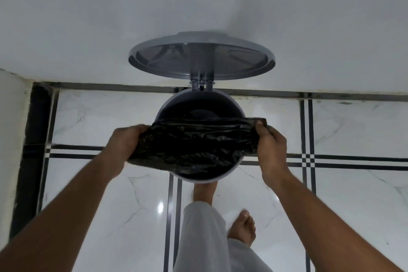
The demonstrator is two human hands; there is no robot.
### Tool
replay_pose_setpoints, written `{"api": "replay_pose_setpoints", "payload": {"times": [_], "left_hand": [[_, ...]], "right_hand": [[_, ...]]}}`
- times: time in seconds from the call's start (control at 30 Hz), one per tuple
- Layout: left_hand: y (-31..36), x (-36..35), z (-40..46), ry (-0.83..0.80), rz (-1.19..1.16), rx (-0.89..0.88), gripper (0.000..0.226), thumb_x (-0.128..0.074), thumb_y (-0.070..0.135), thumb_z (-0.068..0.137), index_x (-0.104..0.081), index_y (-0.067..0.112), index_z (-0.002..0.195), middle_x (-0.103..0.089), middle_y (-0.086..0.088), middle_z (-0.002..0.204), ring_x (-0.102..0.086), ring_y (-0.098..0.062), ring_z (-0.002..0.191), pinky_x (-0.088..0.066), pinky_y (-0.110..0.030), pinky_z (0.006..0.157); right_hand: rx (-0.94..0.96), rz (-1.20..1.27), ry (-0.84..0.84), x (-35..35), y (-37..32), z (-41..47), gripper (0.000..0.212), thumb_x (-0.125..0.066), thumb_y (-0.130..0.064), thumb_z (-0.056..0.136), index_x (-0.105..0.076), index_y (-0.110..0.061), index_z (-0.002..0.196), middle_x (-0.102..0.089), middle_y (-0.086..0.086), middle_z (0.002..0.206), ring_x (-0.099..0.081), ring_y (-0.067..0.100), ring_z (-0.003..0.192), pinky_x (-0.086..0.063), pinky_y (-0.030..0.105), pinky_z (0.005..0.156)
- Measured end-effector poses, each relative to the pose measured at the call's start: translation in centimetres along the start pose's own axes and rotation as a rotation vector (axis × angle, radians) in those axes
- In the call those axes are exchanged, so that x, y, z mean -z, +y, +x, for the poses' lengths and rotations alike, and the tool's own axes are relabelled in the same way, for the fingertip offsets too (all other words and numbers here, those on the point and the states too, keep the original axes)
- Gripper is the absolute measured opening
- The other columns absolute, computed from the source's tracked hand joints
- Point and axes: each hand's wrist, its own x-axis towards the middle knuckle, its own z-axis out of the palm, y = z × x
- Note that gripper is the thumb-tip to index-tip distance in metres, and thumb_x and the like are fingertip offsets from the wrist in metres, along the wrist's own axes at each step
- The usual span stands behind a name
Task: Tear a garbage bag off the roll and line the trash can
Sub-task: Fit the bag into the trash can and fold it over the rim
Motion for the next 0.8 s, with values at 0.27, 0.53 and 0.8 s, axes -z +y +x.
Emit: {"api": "replay_pose_setpoints", "payload": {"times": [0.27, 0.53, 0.8], "left_hand": [[3.9, 1.0, 5.2, -0.364, -0.421, 0.0, 0.038, -0.06, 0.04, 0.109, -0.078, 0.013, 0.128, -0.082, -0.011, 0.119, -0.08, -0.026, 0.105, -0.059, -0.044, 0.098], [6.5, -1.7, 10.8, -0.325, -0.408, -0.037, 0.041, -0.064, 0.042, 0.108, -0.076, 0.012, 0.132, -0.082, -0.008, 0.123, -0.08, -0.023, 0.112, -0.061, -0.04, 0.099], [2.0, 0.0, 9.6, -0.321, 0.196, 0.211, 0.062, -0.076, 0.063, 0.09, -0.08, 0.009, 0.12, -0.085, -0.01, 0.106, -0.081, -0.032, 0.1, -0.062, -0.047, 0.101]], "right_hand": [[-0.161, 0.204, -0.169, -2.2, -3.9, 4.7, 0.034, -0.06, -0.04, 0.106, -0.082, -0.015, 0.105, -0.085, 0.008, 0.105, -0.081, 0.031, 0.098, -0.062, 0.046, 0.093], [-0.055, 0.027, 0.028, -4.8, -3.3, 11.8, 0.017, -0.074, -0.03, 0.101, -0.08, -0.02, 0.088, -0.083, 0.003, 0.093, -0.081, 0.025, 0.093, -0.068, 0.036, 0.084], [-0.462, -0.058, -0.151, -2.1, 0.7, 12.2, 0.046, -0.095, -0.035, 0.073, -0.082, -0.007, 0.107, -0.08, 0.006, 0.086, -0.077, 0.025, 0.076, -0.065, 0.036, 0.071]]}}
